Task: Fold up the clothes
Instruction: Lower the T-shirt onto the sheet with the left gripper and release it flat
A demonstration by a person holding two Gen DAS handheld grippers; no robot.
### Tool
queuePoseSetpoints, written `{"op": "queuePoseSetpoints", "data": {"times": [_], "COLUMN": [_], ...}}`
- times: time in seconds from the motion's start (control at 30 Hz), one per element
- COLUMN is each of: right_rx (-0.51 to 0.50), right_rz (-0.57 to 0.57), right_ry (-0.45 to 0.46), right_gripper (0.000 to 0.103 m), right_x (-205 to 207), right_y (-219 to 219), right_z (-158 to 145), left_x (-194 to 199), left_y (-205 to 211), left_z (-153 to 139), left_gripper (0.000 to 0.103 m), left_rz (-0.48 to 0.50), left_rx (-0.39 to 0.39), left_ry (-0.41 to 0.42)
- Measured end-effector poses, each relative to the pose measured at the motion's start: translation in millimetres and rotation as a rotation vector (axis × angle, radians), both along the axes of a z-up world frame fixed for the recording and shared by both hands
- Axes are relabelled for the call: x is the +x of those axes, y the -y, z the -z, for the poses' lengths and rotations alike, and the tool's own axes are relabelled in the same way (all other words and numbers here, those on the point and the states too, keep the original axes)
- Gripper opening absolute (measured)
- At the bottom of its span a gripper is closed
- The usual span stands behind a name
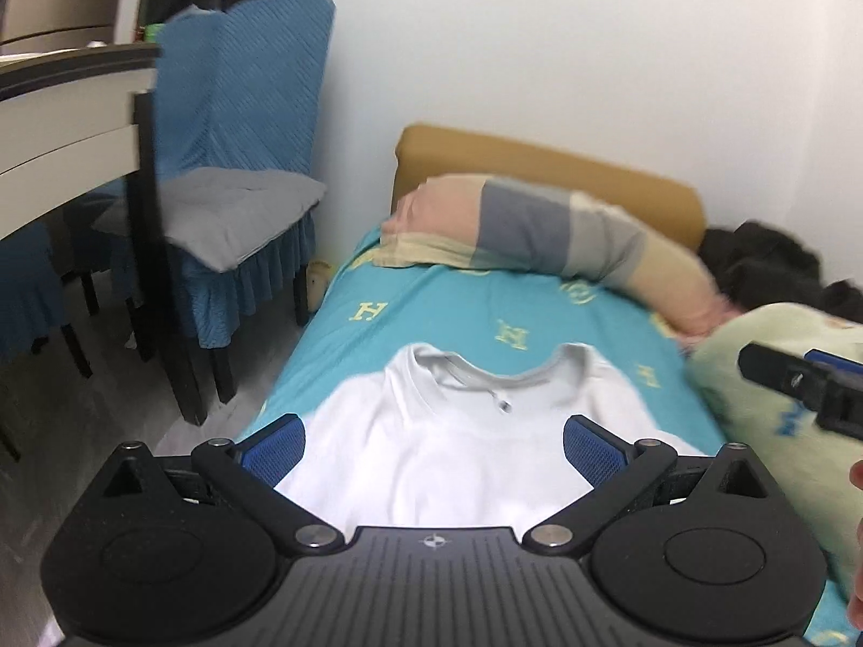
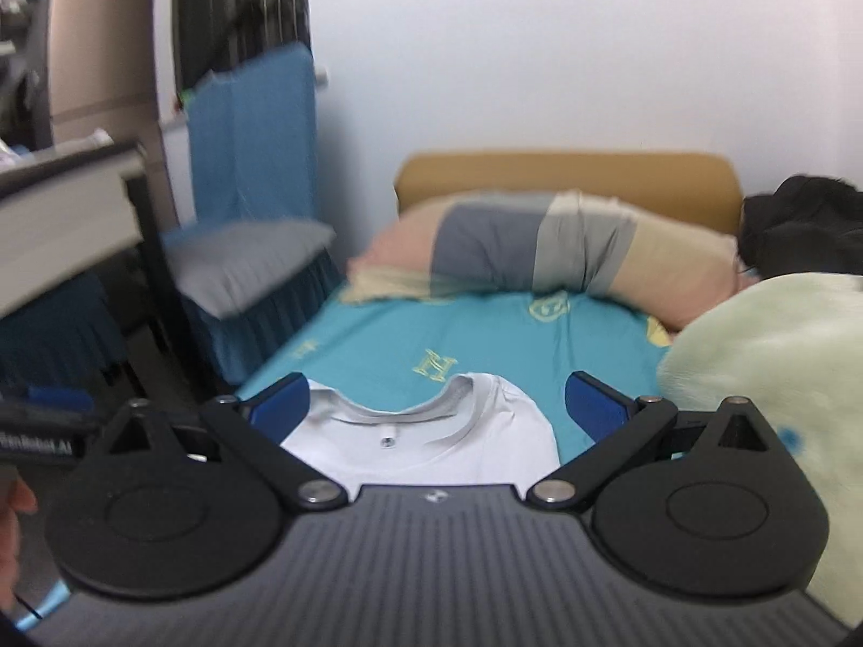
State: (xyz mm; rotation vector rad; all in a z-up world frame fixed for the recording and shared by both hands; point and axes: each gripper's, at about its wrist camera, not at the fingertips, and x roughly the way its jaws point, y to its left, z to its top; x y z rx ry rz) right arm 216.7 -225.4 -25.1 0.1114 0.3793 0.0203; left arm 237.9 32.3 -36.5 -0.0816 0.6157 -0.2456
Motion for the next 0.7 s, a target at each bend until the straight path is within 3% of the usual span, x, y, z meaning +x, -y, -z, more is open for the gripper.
{"op": "queuePoseSetpoints", "data": {"times": [0.17,0.37,0.53,0.7], "right_rx": [0.033,-0.001,-0.017,0.052], "right_rz": [0.008,0.001,-0.004,0.013], "right_ry": [0.079,0.109,0.11,0.068], "right_gripper": [0.103,0.103,0.103,0.103], "right_x": [-94,-178,-207,-218], "right_y": [-6,-20,-21,-10], "right_z": [-30,-37,-21,2], "left_x": [-89,-154,-159,-135], "left_y": [-26,-55,-82,-108], "left_z": [-15,-19,1,23], "left_gripper": [0.103,0.103,0.1,0.096], "left_rz": [-0.032,-0.068,-0.137,-0.233], "left_rx": [-0.039,-0.093,-0.192,-0.325], "left_ry": [-0.005,-0.037,-0.127,-0.203]}}
